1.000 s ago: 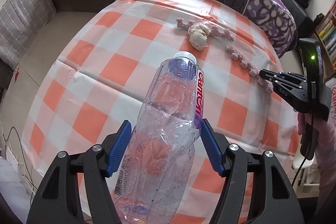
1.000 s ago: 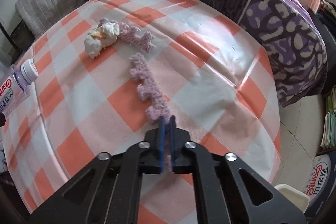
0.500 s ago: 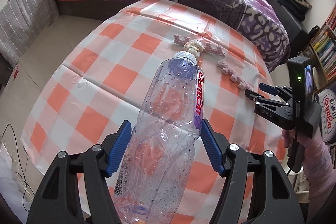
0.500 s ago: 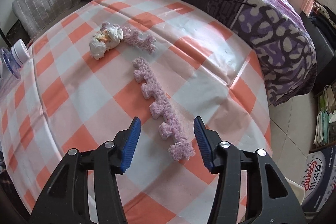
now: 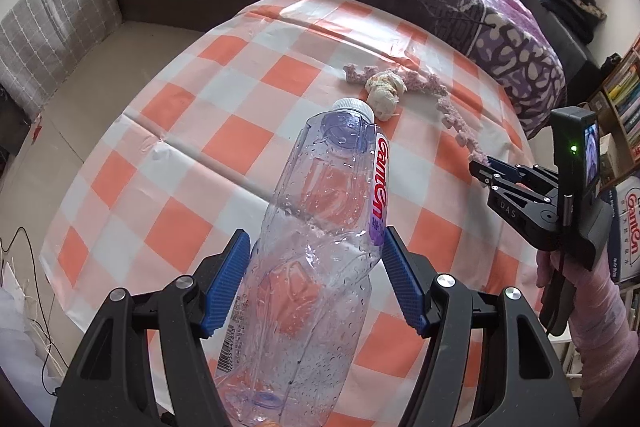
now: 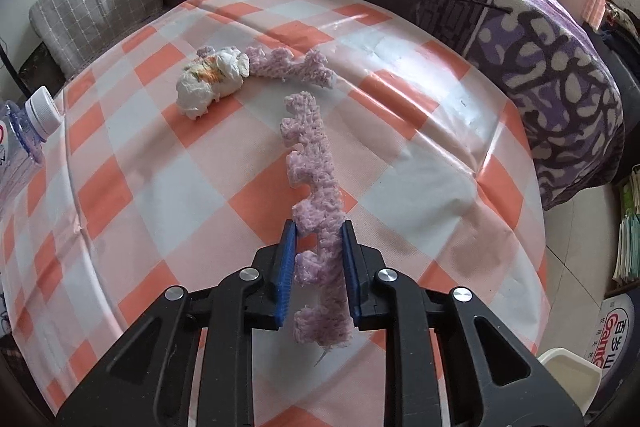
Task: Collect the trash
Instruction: 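Grasp the pink crocheted strip with the right tool while the left tool holds the bottle, then carry the pink strip into the bin and open the right tool while the left tool holds the bottle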
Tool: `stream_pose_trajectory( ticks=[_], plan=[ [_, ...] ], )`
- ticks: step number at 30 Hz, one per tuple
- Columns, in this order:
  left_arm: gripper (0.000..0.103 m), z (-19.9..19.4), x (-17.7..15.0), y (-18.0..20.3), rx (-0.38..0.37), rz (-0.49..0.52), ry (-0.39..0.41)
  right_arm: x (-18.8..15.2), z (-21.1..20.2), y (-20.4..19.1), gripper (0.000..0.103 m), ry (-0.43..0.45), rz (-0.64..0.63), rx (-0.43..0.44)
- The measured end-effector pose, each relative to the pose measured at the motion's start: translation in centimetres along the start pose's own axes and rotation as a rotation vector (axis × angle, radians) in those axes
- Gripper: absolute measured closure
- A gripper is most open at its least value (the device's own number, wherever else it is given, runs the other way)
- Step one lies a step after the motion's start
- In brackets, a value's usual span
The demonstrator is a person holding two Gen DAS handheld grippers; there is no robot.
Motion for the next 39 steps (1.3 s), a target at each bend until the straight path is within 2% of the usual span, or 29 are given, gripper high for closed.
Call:
stream_pose_trajectory(
  ticks=[5,10,18,31,39],
  plan=[
    [0.037,-1.8,1.2,-0.1,-0.006,-0.027,0.072,1.8,-4.4,0.0,0.082,0.084,0.031,-0.048],
    [0.037,-4.1,2.7,0.5,-0.051,-0.062,0.162,3.0,-9.7,0.7,0.081,0.171,0.095,-0.09],
    [0.037,-6.6,3.7,2.4,-0.109,-0.081,0.239,1.5,-16.5,2.4,0.081,0.257,0.223,-0.115],
    [0.037,-5.8,2.9,5.7,-0.11,-0.042,0.245,-4.8,-18.6,7.8,0.081,0.265,0.417,-0.155],
    [0.037,-5.6,2.1,10.2,-0.147,0.014,0.257,-7.9,-20.7,12.0,0.081,0.28,0.529,-0.198]
  ],
)
Point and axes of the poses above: each gripper's, at about its wrist camera, not at the fingertips, and z roughly the way its jaws point, y to its right, x to its top, the point moved 9 cm from there along z, roughly the way its jaws point, and after that the axes turned 6 degrees about -z, right-handed, at the moved point
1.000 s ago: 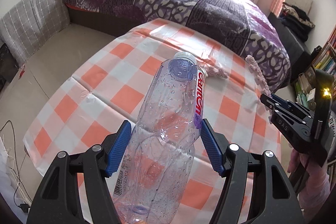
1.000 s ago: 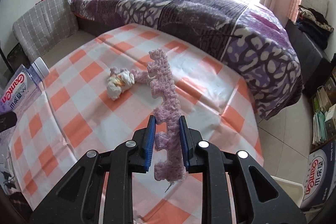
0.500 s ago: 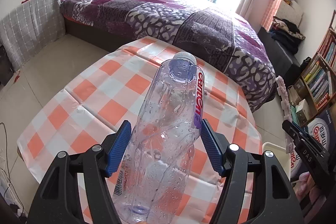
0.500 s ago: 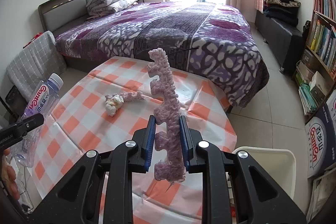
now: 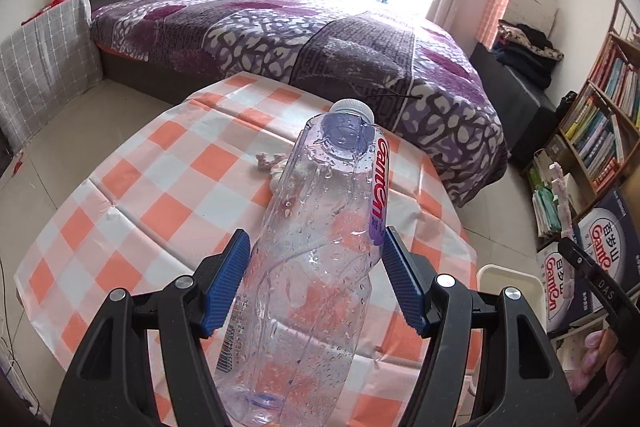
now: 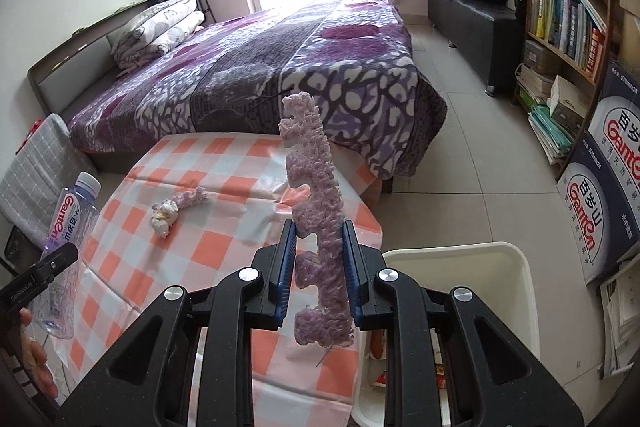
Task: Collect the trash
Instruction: 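Carry the pink strip into the bin and open the right tool while the left tool holds the bottle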
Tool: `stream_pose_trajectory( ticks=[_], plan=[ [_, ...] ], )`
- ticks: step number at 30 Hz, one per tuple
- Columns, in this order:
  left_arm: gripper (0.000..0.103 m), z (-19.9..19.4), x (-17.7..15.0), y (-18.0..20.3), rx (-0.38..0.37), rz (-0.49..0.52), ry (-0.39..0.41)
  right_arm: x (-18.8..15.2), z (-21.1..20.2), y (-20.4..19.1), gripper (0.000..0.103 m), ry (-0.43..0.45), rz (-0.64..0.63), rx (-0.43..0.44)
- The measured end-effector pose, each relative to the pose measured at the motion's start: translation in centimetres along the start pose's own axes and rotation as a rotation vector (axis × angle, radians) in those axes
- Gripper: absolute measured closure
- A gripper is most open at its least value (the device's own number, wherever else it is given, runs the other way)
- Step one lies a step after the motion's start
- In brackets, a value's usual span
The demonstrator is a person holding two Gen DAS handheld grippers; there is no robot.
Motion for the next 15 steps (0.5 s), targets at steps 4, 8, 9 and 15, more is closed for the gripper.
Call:
stream_pose_trajectory(
  ticks=[4,8,9,15],
  plan=[
    [0.037,0.5,-0.9,2.7,-0.027,0.037,-0.011,-0.1,-0.6,3.0,0.081,-0.005,0.065,-0.031],
    [0.037,1.1,-2.1,5.6,-0.056,0.087,-0.027,-0.7,-0.8,6.0,0.081,-0.033,0.122,-0.072],
    [0.037,1.2,-2.4,6.4,-0.063,0.098,-0.031,-0.8,-0.8,6.6,0.08,-0.04,0.133,-0.077],
    [0.037,2.0,-4.4,10.7,-0.112,0.158,-0.052,-2.1,-1.1,11.1,0.077,-0.084,0.232,-0.128]
  ],
)
Point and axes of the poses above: each gripper's, at about its wrist camera, not at the fingertips, and z roughly the way its jaws point, y to its right, x to its top, the point moved 9 cm from there along z, roughly the way its jaws point, and after that the axes turned 6 degrees about -z, right-handed, at the moved point
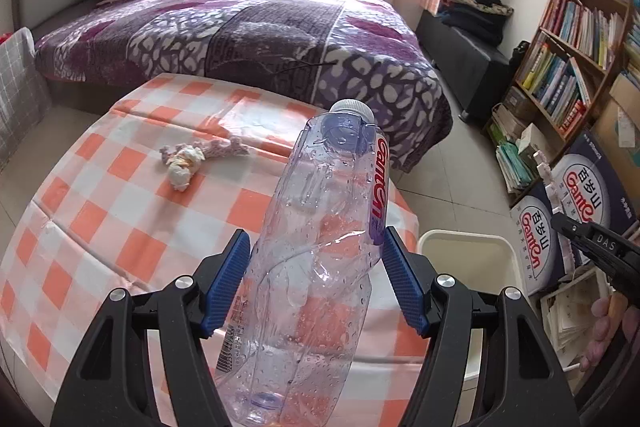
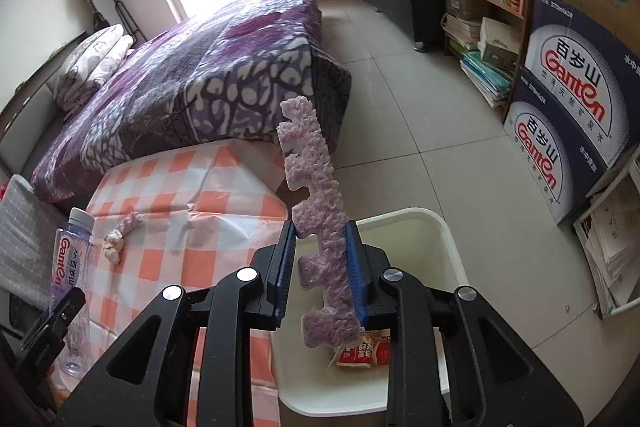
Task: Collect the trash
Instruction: 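Carry the pink strip into the bin and open the right tool while the left tool holds the bottle, then lower the plastic bottle into the bin and open the left tool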
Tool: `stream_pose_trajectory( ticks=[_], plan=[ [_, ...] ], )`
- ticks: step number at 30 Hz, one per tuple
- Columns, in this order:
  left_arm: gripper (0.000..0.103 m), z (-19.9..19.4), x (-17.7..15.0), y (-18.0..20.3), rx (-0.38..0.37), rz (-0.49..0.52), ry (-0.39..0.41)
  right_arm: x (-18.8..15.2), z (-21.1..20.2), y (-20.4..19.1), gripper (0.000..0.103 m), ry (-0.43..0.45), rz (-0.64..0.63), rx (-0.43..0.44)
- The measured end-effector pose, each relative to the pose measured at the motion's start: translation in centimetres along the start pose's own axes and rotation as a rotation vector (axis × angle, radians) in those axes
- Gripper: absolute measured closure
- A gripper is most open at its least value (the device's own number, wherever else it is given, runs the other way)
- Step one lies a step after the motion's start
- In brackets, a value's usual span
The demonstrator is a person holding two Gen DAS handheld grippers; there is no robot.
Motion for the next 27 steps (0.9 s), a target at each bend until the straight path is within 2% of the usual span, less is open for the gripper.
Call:
stream_pose_trajectory(
  ticks=[5,11,20,27],
  plan=[
    [0.037,0.9,-0.8,3.5,-0.042,0.042,-0.013,-0.1,-0.2,3.3,0.062,-0.012,0.065,-0.033],
    [0.037,2.4,-2.1,7.3,-0.092,0.078,-0.049,-0.1,-0.9,6.7,0.051,0.005,0.111,-0.057],
    [0.037,4.1,-4.7,13.3,-0.182,0.125,-0.12,0.1,-1.5,10.6,0.042,0.012,0.166,-0.084],
    [0.034,5.1,-7.5,17.1,-0.315,0.145,-0.247,0.1,-2.0,12.6,0.04,0.02,0.214,-0.088]
  ],
)
Point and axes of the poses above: each gripper's, at about its wrist camera, not at the fingertips, and z roughly the way its jaws point, y to its right, x to its top, the point moved 9 cm from there along z, roughly the way its jaws point, and after that the axes turned 6 degrees about -z, right-handed, at the moved point
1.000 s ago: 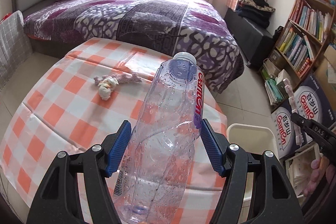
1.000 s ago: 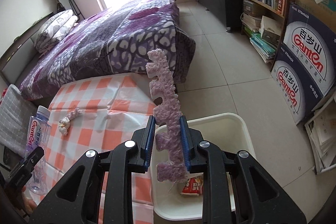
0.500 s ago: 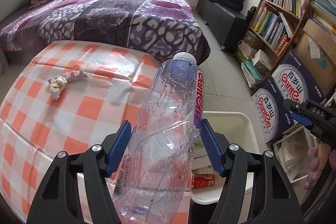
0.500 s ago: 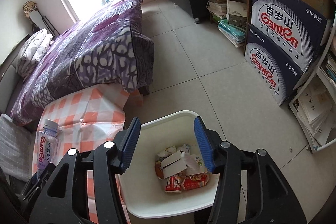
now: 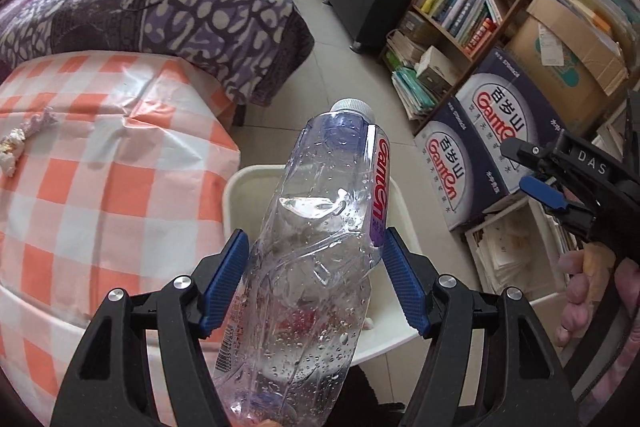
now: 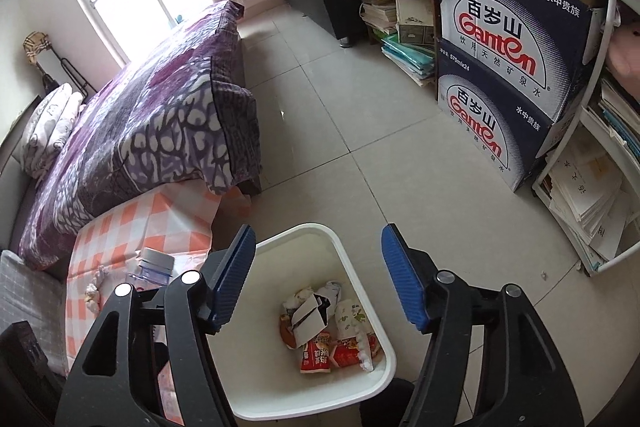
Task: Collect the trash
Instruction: 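Lower the plastic bottle into the bin and open the left tool, then grasp the second white wrapped bundle with the left tool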
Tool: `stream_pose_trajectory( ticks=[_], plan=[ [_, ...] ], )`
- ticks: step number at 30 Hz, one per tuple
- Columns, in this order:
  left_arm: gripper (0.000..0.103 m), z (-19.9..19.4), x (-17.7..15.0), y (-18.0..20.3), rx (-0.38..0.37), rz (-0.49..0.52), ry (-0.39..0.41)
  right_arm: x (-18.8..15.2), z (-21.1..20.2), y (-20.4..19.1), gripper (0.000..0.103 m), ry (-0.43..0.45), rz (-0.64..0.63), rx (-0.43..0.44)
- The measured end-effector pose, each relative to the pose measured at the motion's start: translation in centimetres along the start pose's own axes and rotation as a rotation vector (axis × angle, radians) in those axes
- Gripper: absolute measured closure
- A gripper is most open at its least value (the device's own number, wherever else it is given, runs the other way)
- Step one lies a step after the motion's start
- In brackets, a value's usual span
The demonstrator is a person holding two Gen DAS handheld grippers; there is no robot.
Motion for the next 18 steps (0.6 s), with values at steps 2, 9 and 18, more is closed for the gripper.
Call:
stream_pose_trajectory(
  ticks=[2,9,18],
  plan=[
    [0.022,0.4,-0.4,0.5,-0.028,-0.005,-0.02,0.1,-0.1,0.3,0.035,0.004,0.009,0.002],
    [0.022,0.0,-0.4,-0.5,-0.019,-0.018,-0.023,0.0,-0.1,-0.6,0.029,0.006,0.016,0.017],
    [0.022,-0.6,-0.7,-8.8,0.148,-0.124,-0.036,-1.4,1.0,-5.6,0.014,-0.049,-0.031,0.07]
  ],
)
Point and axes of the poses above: each gripper's, at about its wrist camera, not at the fingertips, and z roughly the way its jaws point, y to its right, x to its top, the point moved 9 cm from there along z, roughly the way its jaws point, and after that the axes turned 6 degrees about -z, right-handed, at the moved point
